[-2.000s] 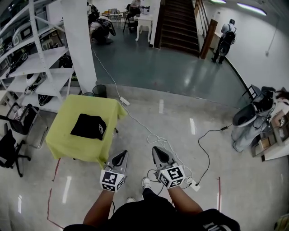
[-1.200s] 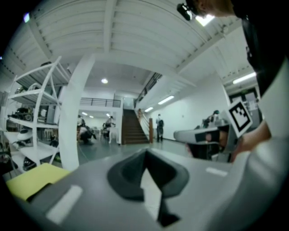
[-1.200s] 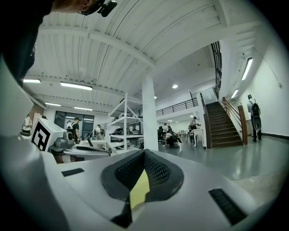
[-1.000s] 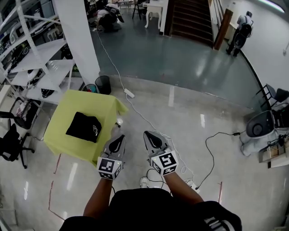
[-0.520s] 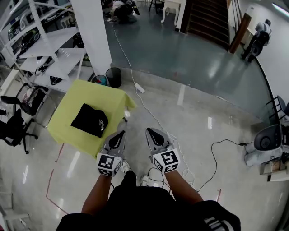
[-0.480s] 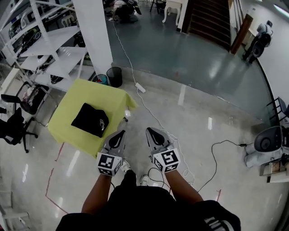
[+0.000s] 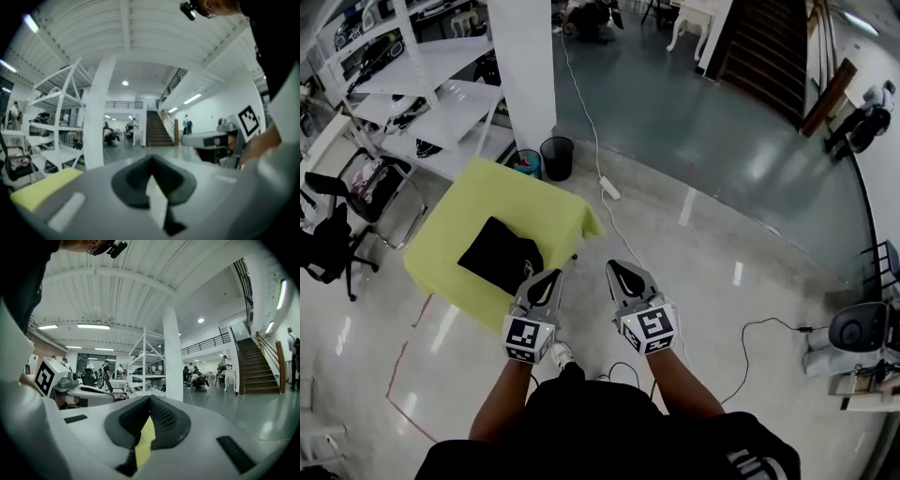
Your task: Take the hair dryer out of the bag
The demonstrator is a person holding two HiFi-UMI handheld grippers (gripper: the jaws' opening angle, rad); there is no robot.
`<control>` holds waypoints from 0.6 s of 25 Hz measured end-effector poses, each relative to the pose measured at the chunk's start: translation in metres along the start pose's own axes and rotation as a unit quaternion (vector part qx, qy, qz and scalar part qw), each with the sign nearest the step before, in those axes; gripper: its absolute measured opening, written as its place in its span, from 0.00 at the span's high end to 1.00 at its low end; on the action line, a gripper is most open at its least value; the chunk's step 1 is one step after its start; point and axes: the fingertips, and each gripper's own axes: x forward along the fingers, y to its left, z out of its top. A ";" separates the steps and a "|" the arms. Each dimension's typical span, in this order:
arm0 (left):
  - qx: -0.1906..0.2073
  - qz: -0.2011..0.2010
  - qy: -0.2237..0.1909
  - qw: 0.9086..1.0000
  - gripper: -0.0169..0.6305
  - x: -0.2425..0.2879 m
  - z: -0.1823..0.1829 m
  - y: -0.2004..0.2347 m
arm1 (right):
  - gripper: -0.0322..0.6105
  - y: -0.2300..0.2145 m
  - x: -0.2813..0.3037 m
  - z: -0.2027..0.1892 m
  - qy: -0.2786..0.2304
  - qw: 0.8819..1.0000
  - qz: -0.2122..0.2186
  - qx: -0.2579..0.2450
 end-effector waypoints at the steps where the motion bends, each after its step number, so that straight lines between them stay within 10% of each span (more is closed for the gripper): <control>1: -0.001 0.003 -0.002 1.000 0.96 0.003 0.002 0.012 | 0.94 -0.001 0.012 0.002 0.001 1.000 0.002 -0.003; 15: -0.008 0.038 -0.010 0.999 0.96 0.011 0.005 0.129 | 0.94 0.029 0.130 0.010 0.021 0.998 0.048 -0.030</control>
